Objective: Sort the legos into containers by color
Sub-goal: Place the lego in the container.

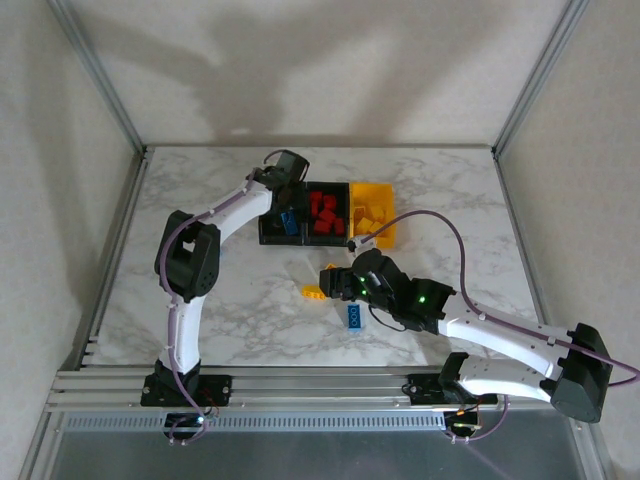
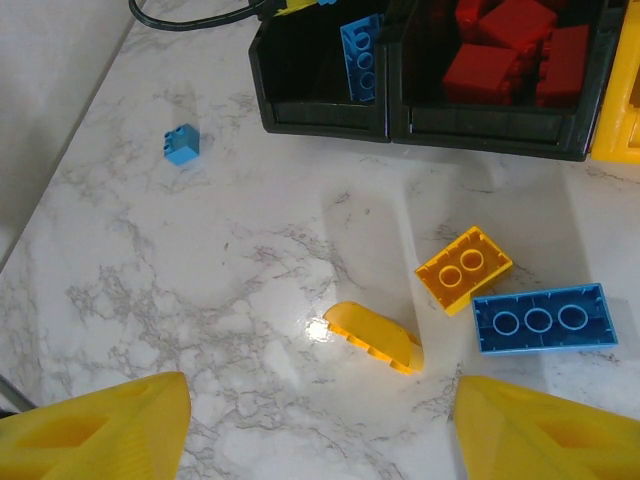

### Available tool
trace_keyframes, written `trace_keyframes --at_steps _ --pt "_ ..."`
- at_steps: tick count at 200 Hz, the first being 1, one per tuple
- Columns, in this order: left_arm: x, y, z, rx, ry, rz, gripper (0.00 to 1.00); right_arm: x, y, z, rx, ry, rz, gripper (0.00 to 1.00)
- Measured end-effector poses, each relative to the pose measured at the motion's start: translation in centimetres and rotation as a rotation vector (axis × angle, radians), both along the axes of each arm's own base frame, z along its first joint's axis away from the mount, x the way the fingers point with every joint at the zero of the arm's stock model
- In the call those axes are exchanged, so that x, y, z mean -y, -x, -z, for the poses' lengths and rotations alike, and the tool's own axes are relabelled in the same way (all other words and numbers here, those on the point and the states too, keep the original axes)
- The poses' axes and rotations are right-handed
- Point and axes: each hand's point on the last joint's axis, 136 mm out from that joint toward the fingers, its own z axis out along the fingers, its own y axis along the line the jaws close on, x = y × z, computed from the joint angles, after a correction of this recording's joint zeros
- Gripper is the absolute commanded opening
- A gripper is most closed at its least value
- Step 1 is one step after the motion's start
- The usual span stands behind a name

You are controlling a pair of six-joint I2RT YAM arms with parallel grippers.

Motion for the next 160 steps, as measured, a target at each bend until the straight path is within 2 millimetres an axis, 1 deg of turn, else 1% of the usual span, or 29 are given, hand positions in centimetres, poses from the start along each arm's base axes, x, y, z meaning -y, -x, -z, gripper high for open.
trace_keyframes --at_steps 13,24,50,68,90,137,151,160 --pt "0.0 0.0 0.0 0.0 0.0 0.0 0.67 0.0 0.0 0.0 0.0 0.0 0.0 0.7" --pt "0.0 0.0 0.1 -0.001 -0.001 0.0 0.69 0.0 0.0 0.0 -0.001 -0.001 0.001 0.7" --pt "-0.3 0.2 0.4 -0.008 -0.005 -0.005 0.7 0.0 0.0 0.0 -0.002 -0.002 0.003 0.7" --pt "-0.7 0.2 0.5 -0.008 -0.004 -0.012 0.76 0.0 0.0 0.1 -0.003 -0.001 0.002 0.7" --pt "-0.9 0.6 0.1 -0.002 0.001 -0.014 0.78 0.0 0.0 0.2 -0.004 0.0 0.002 0.7" --pt "-1.0 0.8 -0.3 0.002 0.004 -0.014 0.77 0.0 0.0 0.2 -0.004 0.0 0.002 0.7" --pt "-1.1 1.1 -1.0 0.01 0.01 -0.012 0.77 0.0 0.0 0.2 -0.004 0.0 0.002 0.7" --pt "-1.1 1.3 -1.8 0.02 0.016 -0.011 0.77 0.0 0.0 0.2 -0.004 0.0 0.002 0.7"
